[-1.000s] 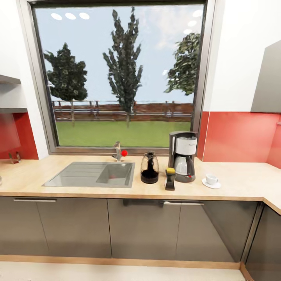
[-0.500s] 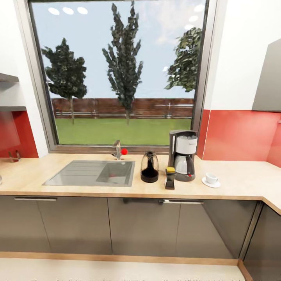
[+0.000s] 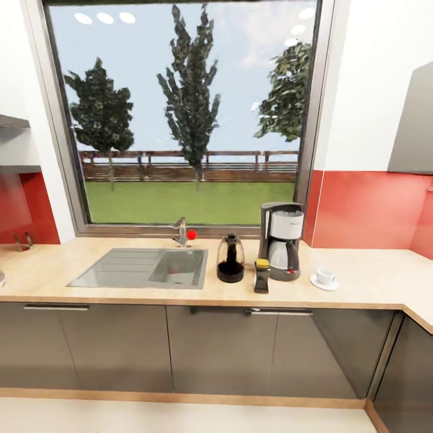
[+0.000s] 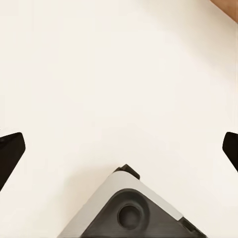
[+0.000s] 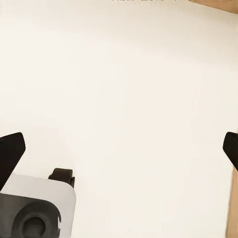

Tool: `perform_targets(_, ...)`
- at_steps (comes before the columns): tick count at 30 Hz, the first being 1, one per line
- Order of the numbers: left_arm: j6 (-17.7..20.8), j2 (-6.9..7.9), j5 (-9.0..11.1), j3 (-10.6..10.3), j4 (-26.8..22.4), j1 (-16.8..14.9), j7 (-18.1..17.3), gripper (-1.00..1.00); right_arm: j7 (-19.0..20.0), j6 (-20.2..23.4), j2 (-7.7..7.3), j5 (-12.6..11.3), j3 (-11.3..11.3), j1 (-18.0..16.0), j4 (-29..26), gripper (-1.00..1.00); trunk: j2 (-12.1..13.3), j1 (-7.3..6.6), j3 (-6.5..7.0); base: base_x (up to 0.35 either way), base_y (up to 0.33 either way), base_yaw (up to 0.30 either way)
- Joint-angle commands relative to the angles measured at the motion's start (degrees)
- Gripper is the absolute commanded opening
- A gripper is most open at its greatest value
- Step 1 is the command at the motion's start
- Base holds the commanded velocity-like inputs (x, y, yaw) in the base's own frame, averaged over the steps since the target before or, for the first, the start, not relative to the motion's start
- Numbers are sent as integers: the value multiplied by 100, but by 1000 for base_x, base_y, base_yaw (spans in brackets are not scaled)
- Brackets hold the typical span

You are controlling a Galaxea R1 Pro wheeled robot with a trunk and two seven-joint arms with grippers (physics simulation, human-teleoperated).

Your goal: Set up a coffee station on the kitchen countertop: keep the coffee maker on the countertop, move the bottle of coffee from the kitchen shelf to the counter next to the coffee maker, place a paper coffee filter on top of the coffee maker, put the saucer next to the coffee maker with the coffee cup on the saucer, and place the electric kettle next to the coffee maker.

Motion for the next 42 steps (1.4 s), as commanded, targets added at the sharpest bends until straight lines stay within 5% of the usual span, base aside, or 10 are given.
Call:
perform_targets(1,-10,0,62,-43,-7,4,-20,100,1,-41,7,2,39,-6,20,100,38,-21,15,0,0,0)
perform_targets(10,-16,-8,-124,-34,2,5,-20,100,4,-36,241,-8,25,-3,12,100,399,-219,167,0,0,0)
perform_targets(37,-16,-9,-132,-33,2,4,-20,100,4,-25,247,-8,24,-3,11,100,1481,-812,415,0,0,0)
perform_targets(42,-16,-9,-132,-33,2,4,-20,100,4,-25,247,-8,24,-3,11,100,1481,-812,369,0,0,0)
